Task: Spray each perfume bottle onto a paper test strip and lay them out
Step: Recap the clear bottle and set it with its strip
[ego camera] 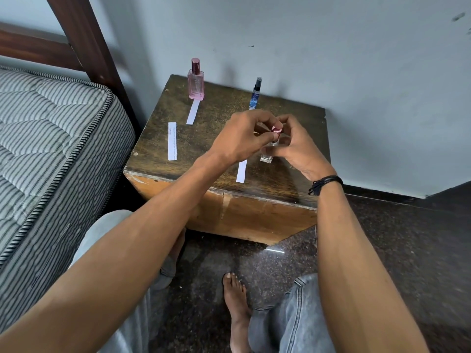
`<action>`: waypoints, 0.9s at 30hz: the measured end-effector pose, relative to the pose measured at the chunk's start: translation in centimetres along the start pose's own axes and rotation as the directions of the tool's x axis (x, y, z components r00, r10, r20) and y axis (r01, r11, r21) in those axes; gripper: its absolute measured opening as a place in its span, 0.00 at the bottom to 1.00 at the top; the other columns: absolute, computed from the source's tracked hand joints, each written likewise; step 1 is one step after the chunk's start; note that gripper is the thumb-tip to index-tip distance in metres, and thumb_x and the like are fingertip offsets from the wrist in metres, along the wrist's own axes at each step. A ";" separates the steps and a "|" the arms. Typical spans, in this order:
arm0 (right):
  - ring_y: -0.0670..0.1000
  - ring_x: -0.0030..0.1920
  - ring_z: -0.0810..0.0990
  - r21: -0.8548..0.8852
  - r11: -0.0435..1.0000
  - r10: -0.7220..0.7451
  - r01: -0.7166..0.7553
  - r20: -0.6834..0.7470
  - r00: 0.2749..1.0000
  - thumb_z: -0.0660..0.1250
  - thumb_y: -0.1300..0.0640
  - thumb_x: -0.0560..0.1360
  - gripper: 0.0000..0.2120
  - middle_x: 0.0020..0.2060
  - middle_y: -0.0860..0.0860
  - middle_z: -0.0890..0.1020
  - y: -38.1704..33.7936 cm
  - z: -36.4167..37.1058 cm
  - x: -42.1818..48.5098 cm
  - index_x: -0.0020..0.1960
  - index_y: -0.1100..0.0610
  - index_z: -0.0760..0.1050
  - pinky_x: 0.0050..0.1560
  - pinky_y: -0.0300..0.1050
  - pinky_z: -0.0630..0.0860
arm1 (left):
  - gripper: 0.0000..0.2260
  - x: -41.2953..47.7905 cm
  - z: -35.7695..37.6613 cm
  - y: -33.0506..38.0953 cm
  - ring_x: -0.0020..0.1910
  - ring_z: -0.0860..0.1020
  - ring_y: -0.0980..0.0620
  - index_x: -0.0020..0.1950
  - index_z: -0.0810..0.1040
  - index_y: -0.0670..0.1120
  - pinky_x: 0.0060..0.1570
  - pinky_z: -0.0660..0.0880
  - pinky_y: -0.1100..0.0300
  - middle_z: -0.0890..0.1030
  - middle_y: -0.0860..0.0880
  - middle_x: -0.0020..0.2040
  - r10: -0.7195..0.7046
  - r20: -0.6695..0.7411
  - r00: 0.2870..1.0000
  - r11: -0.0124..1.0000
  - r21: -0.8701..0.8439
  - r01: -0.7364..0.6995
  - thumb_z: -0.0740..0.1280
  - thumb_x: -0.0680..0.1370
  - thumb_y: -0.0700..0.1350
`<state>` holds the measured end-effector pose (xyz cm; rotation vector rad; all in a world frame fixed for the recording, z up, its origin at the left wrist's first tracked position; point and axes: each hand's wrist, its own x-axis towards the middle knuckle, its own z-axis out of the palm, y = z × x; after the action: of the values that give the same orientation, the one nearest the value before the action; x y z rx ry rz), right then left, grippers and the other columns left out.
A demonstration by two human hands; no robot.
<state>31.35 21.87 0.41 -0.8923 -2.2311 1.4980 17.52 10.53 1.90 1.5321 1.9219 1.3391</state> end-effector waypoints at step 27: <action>0.51 0.50 0.84 -0.217 0.976 0.031 -0.032 -0.010 0.999 0.83 0.59 0.66 0.19 0.46 0.50 0.85 0.6 -0.1 -0.1 0.53 0.54 0.79 0.59 0.56 0.79 | 0.06 0.0 1.2 -1.1 0.47 0.83 0.52 0.51 0.84 0.46 0.49 0.80 0.49 0.84 0.51 0.49 0.162 -0.024 0.986 0.975 0.160 -0.156 0.72 0.75 0.44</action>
<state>31.69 22.04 -0.03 -0.9983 -2.4203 1.2781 17.81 11.11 0.36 1.7829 2.0065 1.3140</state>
